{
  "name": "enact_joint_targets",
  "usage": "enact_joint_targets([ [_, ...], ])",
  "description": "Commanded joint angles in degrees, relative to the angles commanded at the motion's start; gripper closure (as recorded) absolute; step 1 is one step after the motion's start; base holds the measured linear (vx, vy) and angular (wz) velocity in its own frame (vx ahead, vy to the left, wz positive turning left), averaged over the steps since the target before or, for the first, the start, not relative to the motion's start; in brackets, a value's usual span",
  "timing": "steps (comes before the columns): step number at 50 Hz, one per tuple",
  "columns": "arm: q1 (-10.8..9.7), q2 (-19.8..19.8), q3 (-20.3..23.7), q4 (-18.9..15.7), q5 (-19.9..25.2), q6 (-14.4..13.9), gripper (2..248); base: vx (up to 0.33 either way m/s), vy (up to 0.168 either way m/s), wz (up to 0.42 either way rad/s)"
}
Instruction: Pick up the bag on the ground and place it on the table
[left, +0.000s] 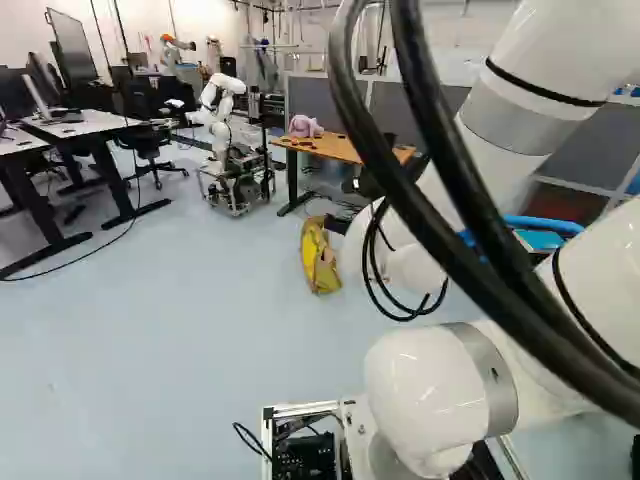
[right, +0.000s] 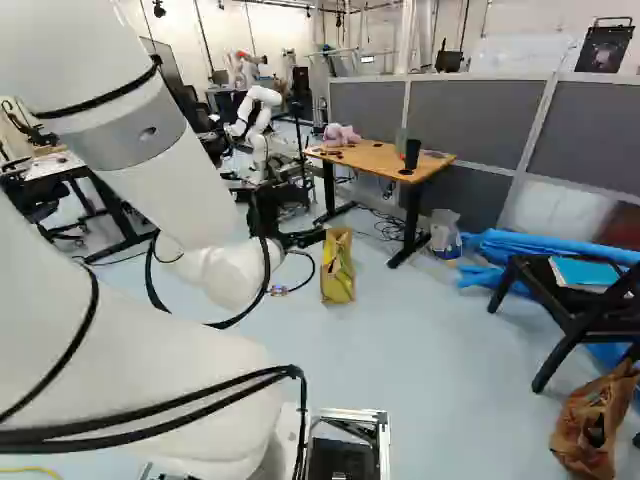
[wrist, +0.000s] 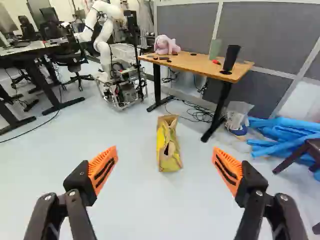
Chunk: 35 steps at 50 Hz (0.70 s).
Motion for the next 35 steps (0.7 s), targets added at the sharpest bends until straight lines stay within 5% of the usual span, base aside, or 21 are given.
enact_joint_targets([
  [35,0.0,0.0,0.0,0.0,0.0,0.0,3,0.03,-0.002,-0.023],
])
